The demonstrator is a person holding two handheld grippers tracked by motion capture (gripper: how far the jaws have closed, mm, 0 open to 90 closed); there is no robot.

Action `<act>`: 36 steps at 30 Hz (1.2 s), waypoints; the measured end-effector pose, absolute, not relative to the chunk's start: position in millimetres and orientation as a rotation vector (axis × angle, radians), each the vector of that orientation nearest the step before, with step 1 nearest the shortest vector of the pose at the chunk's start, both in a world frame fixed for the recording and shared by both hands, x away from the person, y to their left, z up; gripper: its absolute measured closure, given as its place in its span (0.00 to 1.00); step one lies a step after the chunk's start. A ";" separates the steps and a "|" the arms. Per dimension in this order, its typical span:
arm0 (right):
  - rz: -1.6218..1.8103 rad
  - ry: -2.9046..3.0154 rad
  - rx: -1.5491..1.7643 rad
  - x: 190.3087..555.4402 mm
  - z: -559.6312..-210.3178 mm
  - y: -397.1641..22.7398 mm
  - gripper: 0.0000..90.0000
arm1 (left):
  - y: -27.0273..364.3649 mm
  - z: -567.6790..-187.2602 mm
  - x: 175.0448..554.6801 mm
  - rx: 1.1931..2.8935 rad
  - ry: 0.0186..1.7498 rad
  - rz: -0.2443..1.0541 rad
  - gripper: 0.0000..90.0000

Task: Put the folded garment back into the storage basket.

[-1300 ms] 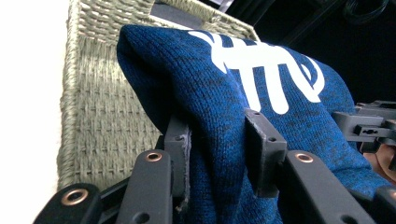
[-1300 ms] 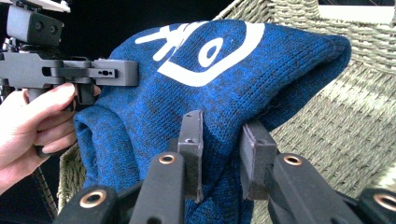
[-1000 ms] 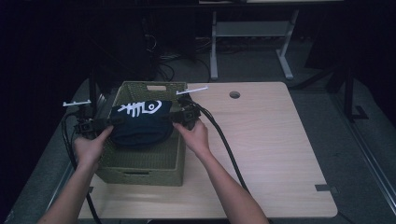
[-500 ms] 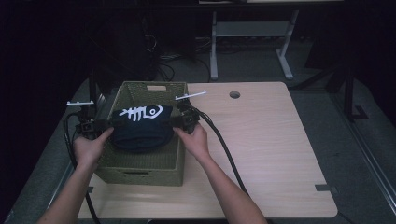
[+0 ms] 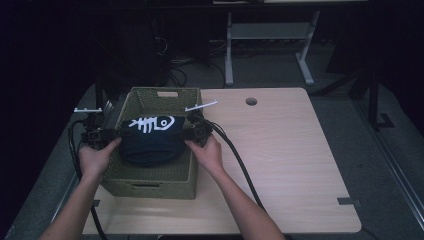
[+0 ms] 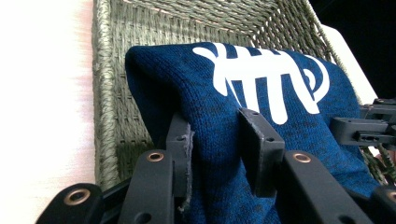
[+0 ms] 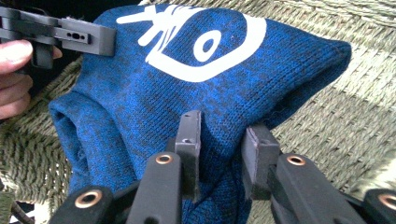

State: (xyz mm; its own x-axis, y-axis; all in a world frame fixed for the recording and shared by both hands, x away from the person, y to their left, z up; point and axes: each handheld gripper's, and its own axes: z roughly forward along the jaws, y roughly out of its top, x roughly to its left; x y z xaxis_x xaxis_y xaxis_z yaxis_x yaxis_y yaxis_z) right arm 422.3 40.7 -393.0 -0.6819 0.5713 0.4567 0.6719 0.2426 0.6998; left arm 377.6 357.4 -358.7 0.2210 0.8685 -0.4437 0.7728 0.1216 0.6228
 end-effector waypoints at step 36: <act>-1.589 -2.383 -1.135 416.7 -362.4 13.7 0.47 | 341.1 -332.5 369.8 1.553 1.486 0.274 0.57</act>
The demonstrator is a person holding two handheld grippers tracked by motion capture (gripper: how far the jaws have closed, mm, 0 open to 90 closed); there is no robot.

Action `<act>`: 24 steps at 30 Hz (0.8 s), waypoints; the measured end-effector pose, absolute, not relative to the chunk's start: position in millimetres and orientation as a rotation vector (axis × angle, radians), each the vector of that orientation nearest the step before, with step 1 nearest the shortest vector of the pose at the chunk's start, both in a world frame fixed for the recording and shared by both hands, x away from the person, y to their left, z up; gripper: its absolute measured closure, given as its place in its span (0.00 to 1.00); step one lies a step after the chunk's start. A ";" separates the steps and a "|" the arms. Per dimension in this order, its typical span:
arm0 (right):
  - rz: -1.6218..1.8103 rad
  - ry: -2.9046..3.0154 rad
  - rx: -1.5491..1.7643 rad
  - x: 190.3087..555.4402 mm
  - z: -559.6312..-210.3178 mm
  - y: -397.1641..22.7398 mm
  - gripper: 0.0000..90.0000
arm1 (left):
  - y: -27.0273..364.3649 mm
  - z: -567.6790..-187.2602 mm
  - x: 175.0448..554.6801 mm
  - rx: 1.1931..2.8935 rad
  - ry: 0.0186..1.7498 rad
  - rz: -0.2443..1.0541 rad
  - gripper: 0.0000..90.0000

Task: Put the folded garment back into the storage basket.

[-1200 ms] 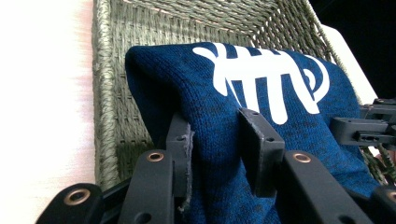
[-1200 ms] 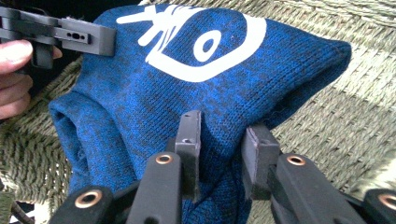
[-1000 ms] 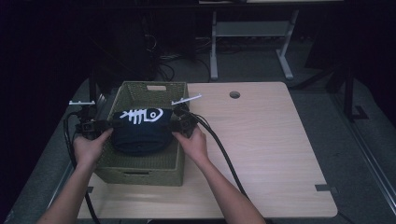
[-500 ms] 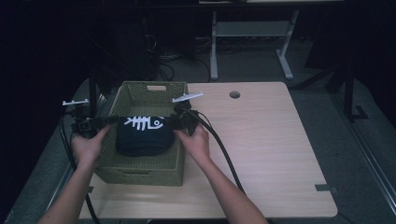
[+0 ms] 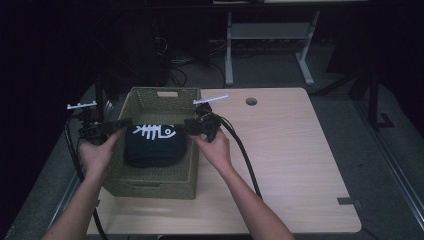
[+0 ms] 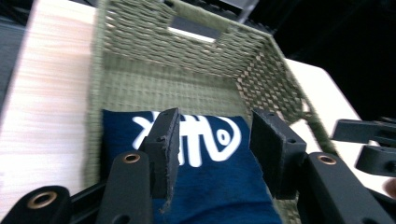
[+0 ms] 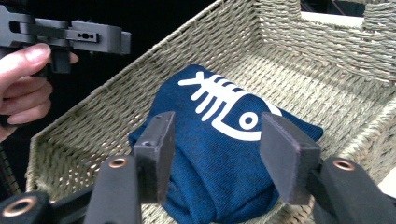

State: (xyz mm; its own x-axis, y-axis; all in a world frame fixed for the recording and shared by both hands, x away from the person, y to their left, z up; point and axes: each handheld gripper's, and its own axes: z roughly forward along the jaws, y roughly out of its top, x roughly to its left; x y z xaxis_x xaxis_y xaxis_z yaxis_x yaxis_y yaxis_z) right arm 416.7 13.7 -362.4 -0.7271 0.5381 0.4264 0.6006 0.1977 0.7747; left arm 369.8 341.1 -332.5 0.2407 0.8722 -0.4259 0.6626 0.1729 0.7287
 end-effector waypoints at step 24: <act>-1.659 -2.306 -1.155 413.9 -343.8 -53.8 0.33 | 297.5 -318.3 358.0 1.578 1.354 0.314 0.28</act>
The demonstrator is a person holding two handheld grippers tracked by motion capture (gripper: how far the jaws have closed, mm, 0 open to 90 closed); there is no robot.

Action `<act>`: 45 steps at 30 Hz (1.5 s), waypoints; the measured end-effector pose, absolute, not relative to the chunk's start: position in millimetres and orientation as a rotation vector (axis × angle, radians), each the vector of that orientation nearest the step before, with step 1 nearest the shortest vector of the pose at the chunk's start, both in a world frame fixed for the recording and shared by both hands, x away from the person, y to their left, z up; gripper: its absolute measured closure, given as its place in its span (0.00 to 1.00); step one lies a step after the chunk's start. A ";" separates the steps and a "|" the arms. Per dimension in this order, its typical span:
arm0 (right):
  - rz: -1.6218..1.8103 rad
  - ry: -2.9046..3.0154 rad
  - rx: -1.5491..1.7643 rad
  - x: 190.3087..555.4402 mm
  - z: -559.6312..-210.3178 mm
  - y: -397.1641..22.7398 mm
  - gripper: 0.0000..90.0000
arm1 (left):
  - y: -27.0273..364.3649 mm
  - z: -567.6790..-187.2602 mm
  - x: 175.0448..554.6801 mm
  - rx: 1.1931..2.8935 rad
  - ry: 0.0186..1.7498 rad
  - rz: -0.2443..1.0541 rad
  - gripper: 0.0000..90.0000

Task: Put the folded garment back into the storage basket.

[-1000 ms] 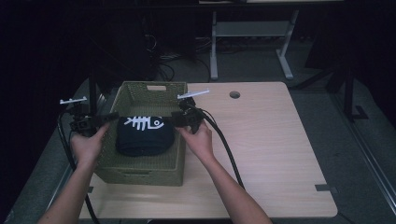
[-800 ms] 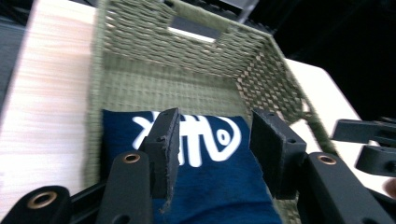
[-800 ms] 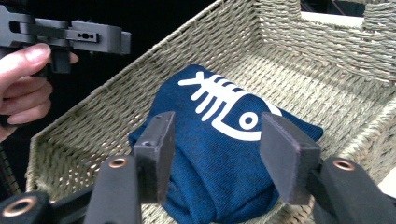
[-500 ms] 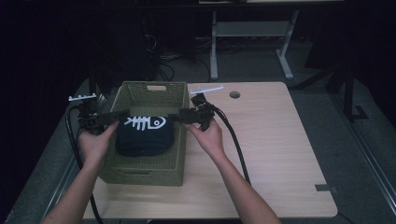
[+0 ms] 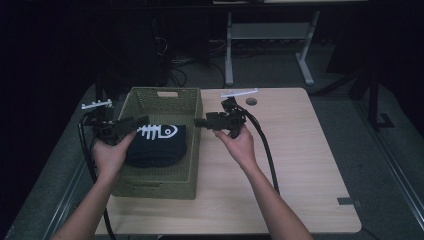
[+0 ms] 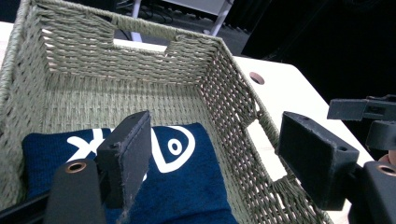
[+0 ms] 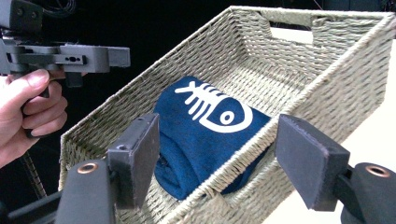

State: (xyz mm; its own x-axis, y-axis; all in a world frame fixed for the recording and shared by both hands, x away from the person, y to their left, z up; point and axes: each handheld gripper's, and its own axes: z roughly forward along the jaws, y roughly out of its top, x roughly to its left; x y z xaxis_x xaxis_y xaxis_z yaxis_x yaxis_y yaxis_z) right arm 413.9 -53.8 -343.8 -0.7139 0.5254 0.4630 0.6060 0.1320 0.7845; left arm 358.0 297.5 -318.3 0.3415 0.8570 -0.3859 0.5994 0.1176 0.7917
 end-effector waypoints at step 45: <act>-1.696 -2.309 -1.311 402.8 -341.3 -160.7 0.28 | 231.5 -312.7 354.8 1.624 1.243 0.296 0.19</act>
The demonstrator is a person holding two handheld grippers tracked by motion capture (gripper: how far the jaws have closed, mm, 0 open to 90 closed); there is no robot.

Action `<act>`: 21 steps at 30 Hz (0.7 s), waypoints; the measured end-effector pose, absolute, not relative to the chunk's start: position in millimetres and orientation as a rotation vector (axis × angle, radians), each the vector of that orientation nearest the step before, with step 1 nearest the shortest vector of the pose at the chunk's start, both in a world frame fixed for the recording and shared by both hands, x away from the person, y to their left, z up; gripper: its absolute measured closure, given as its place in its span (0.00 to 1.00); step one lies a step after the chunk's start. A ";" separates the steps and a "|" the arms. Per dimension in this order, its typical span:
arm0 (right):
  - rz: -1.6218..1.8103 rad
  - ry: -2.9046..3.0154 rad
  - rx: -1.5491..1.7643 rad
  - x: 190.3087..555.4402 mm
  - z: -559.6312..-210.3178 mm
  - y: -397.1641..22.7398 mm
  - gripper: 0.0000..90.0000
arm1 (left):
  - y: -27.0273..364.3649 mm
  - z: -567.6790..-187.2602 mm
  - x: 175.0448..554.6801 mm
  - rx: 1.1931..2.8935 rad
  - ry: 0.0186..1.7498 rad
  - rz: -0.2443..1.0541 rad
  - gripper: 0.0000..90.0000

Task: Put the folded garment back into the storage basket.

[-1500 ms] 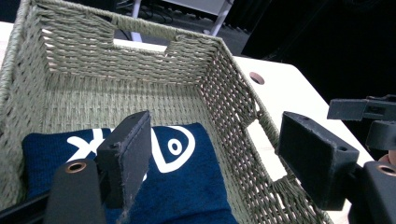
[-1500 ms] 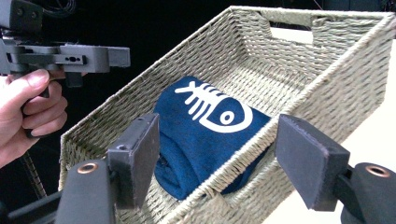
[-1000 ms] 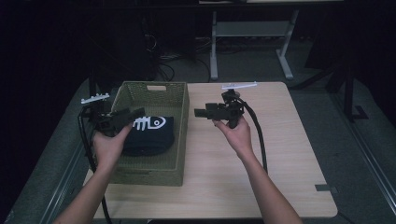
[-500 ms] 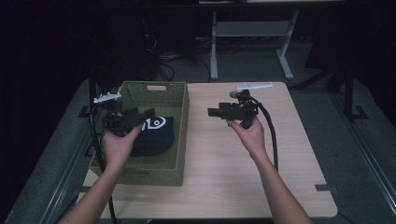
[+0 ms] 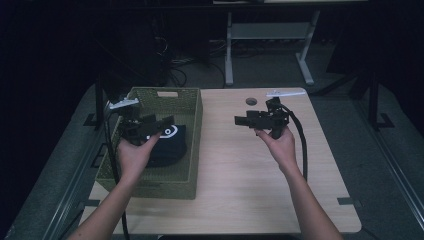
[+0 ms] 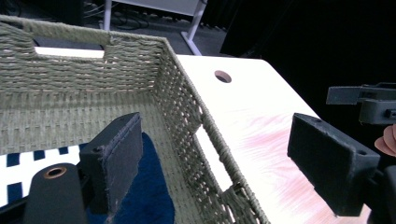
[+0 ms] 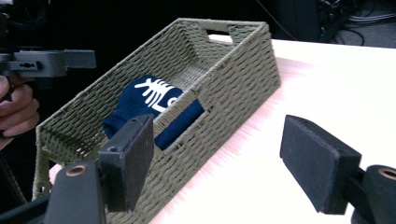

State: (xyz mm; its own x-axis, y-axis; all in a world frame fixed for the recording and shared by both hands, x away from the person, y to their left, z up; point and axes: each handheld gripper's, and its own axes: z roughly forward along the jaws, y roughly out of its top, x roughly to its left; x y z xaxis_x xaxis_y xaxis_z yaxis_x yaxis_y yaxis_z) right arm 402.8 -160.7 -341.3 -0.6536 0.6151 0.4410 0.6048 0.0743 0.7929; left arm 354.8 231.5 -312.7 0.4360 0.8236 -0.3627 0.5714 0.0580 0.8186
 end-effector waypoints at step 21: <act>1.616 2.239 1.379 394.8 -346.7 -203.1 0.28 | 184.0 -309.8 351.2 1.677 1.129 0.229 0.19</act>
